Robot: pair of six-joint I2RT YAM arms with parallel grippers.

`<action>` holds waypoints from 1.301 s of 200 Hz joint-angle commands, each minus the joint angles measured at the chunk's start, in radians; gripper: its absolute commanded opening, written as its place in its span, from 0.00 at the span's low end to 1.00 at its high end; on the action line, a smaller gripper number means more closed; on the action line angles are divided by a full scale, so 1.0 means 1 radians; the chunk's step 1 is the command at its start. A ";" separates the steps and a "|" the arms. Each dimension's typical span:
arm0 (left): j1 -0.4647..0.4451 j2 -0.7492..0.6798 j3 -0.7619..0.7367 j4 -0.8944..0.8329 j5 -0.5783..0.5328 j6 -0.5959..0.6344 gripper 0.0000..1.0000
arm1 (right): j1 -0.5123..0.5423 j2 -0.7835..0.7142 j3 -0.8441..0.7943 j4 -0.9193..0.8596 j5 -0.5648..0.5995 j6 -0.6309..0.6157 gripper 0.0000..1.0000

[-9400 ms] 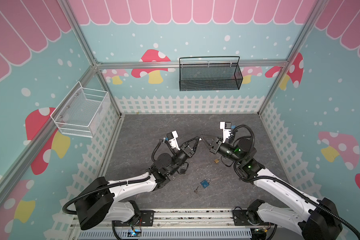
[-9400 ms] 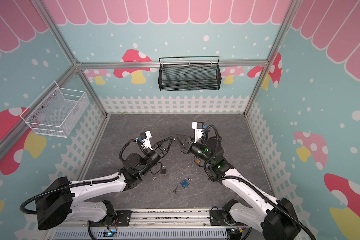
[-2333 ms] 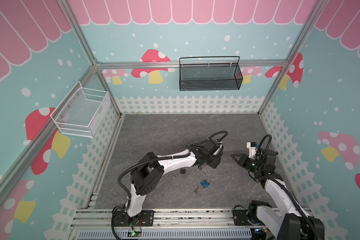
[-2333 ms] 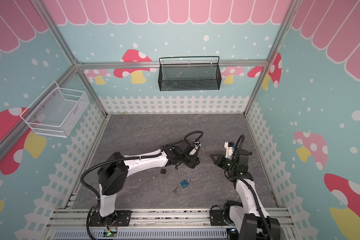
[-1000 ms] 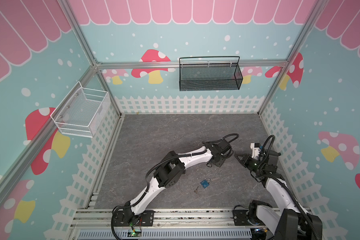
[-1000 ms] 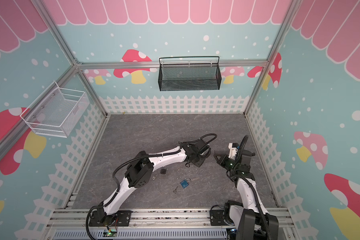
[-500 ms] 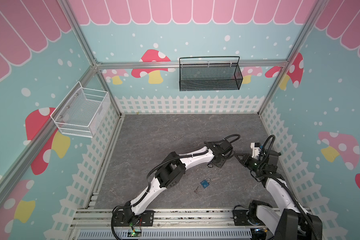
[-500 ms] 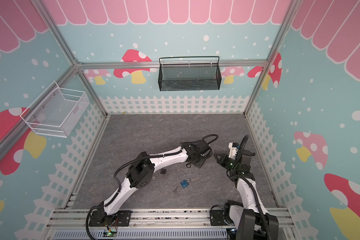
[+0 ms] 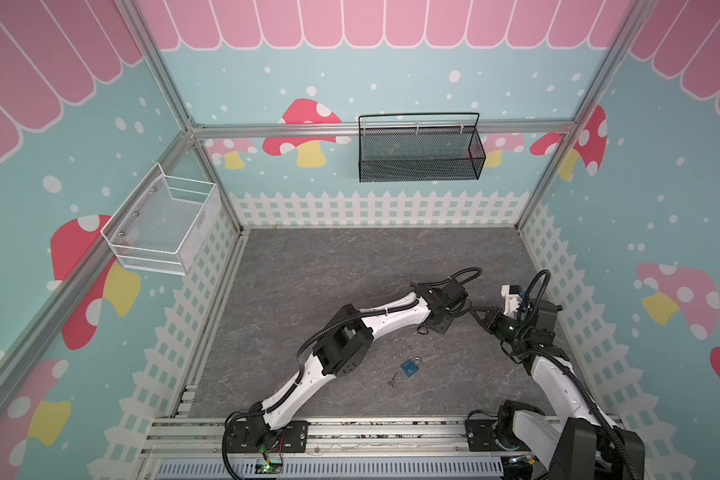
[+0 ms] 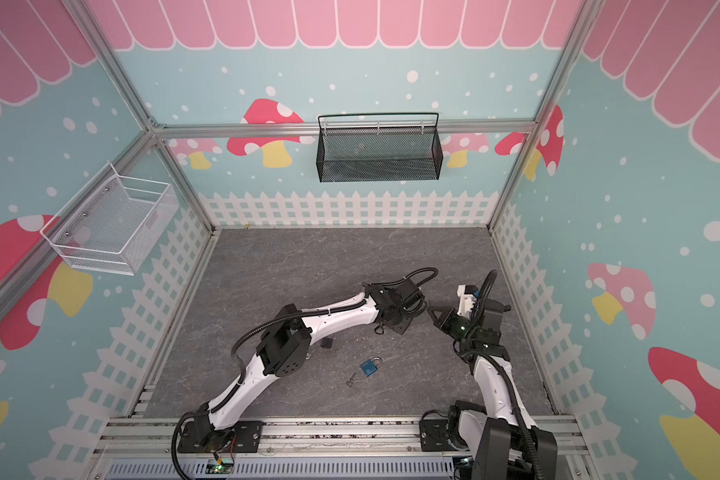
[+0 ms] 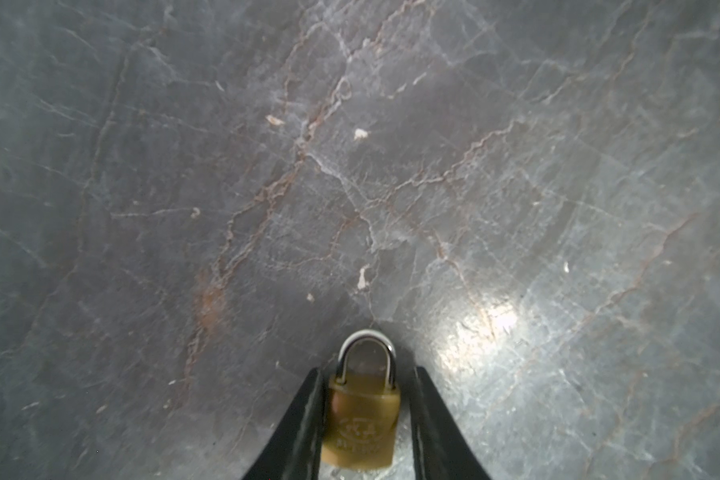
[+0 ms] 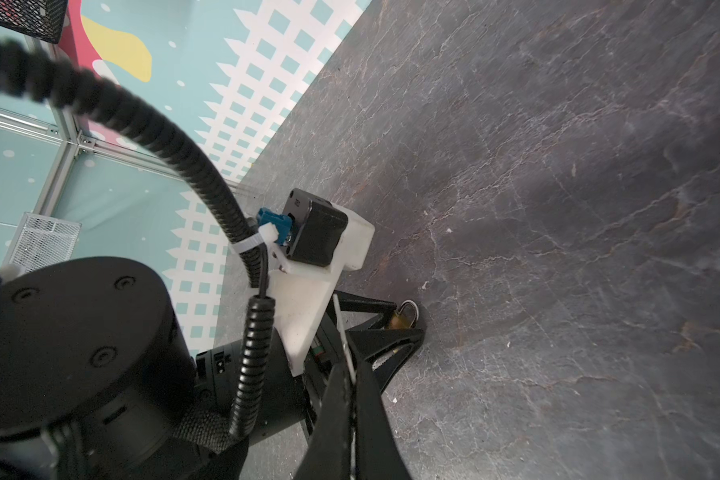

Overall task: Unlock with the key
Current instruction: 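Close the left gripper on the brass padlock body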

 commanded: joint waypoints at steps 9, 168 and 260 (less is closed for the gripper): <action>-0.006 0.030 -0.028 -0.088 0.034 0.018 0.34 | -0.004 0.002 -0.013 0.024 -0.006 0.011 0.00; -0.009 0.043 -0.022 -0.122 -0.008 0.014 0.29 | -0.005 -0.009 -0.011 0.027 -0.005 0.018 0.00; -0.008 0.009 0.010 -0.123 -0.011 -0.038 0.08 | -0.004 -0.033 -0.007 0.021 -0.003 0.011 0.00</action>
